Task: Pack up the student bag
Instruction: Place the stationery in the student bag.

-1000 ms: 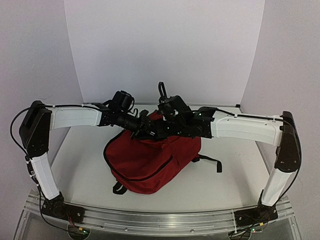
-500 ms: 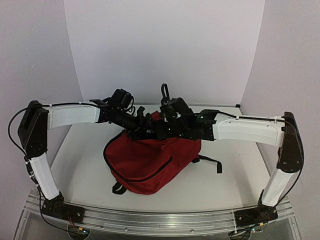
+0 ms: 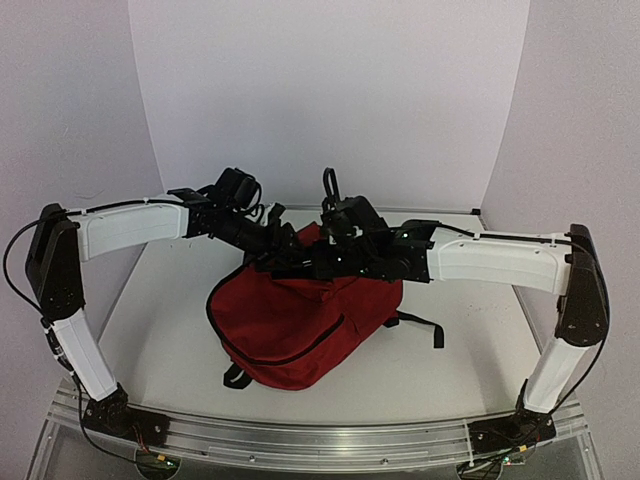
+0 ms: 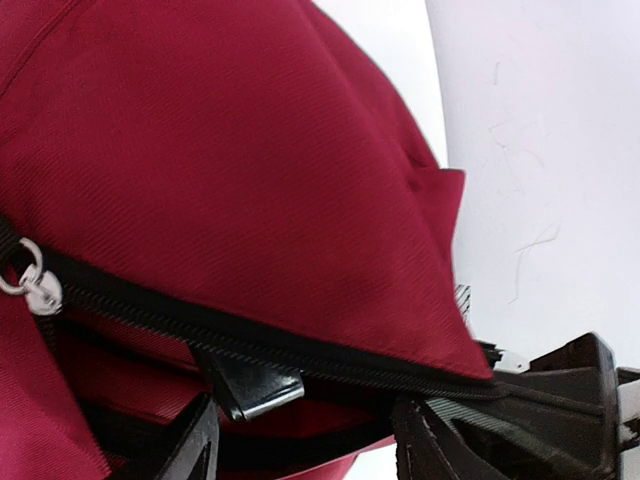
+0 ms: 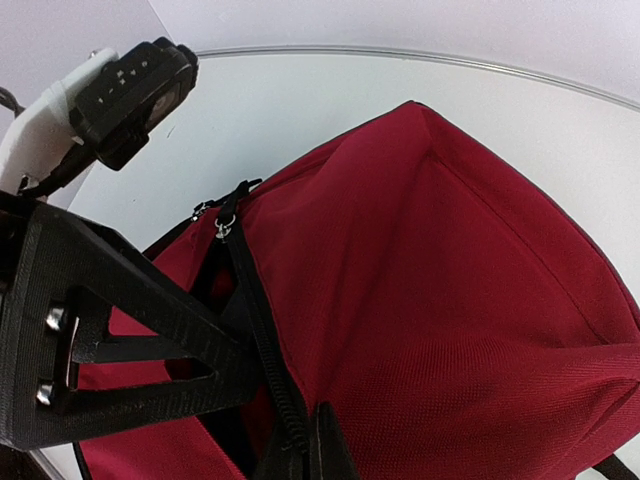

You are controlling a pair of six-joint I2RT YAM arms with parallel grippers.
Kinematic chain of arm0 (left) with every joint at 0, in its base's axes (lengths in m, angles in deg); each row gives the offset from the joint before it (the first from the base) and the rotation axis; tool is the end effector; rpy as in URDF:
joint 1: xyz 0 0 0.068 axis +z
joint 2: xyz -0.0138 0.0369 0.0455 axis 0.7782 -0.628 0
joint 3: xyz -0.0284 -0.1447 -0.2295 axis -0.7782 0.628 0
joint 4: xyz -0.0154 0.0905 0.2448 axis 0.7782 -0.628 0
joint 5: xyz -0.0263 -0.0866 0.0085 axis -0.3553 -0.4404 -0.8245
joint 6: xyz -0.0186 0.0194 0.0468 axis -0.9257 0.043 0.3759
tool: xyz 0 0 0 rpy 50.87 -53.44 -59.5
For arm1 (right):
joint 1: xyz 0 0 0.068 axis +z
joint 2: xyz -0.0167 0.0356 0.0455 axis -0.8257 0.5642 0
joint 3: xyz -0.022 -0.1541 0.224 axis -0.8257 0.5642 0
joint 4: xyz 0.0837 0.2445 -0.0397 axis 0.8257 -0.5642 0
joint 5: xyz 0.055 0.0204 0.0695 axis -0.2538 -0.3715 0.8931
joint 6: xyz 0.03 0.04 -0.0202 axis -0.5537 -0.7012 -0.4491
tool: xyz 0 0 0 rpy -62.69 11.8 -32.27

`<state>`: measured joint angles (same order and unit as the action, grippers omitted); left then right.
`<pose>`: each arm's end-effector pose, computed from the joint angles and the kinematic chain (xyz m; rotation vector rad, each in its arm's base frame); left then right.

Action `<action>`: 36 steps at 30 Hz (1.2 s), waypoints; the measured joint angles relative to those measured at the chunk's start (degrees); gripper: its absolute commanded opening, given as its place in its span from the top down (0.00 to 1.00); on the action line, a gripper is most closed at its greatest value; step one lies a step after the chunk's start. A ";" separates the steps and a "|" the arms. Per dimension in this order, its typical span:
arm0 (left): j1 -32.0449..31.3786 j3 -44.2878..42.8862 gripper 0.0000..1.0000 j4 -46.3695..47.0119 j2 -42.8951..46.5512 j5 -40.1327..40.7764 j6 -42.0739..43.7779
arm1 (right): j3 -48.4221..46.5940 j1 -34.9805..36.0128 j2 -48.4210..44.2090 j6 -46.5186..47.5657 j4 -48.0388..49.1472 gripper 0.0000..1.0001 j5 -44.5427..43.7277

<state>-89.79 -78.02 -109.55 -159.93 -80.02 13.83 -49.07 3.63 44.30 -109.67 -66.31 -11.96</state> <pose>0.2906 -0.2567 0.2731 0.1971 2.6356 -1.2589 0.2211 0.3536 0.2907 -0.3858 2.1848 0.6089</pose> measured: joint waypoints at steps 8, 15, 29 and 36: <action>-2.00 -3.47 0.56 2.91 -4.77 -1.83 -1.03 | 0.00 -0.12 0.00 -0.31 -0.39 1.00 -0.71; -4.58 -4.08 0.49 5.61 -9.15 -2.35 -1.68 | 0.00 -0.17 0.00 -0.47 -0.43 1.00 -1.08; -1.76 -2.19 0.17 -6.75 8.86 8.63 2.99 | 5.56 1.07 -3.80 -0.11 1.15 1.00 1.74; 1.20 -1.66 0.16 -11.83 10.78 12.57 3.77 | 11.77 5.05 -6.03 -1.25 2.63 1.00 2.07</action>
<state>-88.59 -79.69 -121.38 -149.15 -67.45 17.60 -37.30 8.68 38.27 -110.92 -63.69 -9.89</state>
